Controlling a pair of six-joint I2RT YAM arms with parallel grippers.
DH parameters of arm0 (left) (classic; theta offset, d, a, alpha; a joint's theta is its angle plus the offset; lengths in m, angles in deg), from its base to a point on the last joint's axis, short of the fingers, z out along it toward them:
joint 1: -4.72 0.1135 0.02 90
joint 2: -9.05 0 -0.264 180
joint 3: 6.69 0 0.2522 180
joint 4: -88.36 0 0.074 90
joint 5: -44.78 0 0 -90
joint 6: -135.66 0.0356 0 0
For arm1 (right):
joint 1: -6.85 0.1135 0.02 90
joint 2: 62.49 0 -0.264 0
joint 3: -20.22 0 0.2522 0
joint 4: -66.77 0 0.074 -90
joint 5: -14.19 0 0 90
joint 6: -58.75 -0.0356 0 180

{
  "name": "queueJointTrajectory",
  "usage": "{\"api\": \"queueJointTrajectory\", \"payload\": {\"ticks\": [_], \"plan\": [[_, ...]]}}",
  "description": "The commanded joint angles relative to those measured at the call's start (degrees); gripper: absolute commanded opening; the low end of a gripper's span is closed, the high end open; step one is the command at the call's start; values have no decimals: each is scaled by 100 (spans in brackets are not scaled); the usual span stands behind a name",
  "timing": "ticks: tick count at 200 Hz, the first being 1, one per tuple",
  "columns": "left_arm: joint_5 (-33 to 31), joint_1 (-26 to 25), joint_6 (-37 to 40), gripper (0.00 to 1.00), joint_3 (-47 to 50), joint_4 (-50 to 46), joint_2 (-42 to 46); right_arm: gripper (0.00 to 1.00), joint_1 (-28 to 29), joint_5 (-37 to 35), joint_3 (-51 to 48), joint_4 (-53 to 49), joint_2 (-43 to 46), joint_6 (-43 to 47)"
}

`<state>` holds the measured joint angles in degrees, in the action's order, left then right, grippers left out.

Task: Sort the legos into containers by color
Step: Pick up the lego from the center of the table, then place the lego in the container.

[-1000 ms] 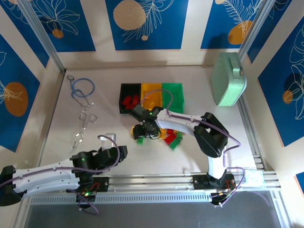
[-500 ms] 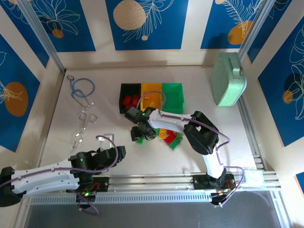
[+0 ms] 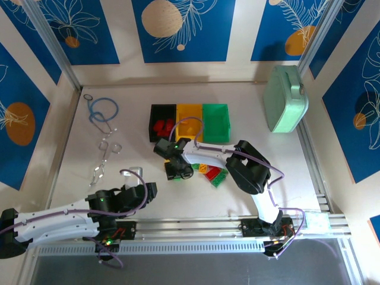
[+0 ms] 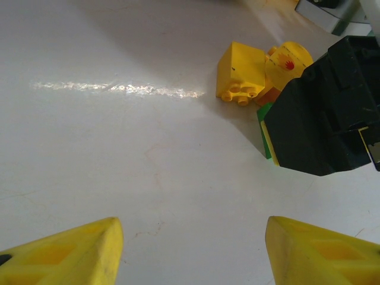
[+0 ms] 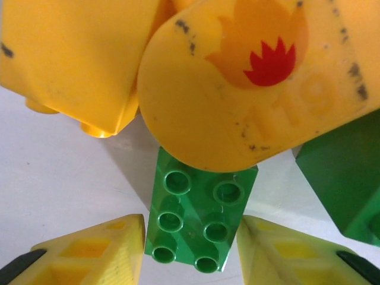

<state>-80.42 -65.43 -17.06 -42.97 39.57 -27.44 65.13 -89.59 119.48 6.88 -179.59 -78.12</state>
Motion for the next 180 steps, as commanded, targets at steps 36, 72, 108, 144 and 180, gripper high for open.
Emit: {"api": "queueJointTrajectory", "payload": {"ticks": [36,72,108,144,180], "plan": [[-142,-52,-28,64,28,-118,-7,31,165,-172,-149,-178,273,-99],[-129,-51,35,64,-6,-67,-40,30,35,-353,-212,-220,1077,74],[-87,-51,127,63,-109,-17,-130,29,-723,-305,-222,-305,1722,539],[-33,-60,215,63,-165,162,-312,29,-1898,-125,-200,-419,2056,1069],[74,-78,347,63,-275,449,-683,29,-2913,21,75,-519,1891,1479]]}}
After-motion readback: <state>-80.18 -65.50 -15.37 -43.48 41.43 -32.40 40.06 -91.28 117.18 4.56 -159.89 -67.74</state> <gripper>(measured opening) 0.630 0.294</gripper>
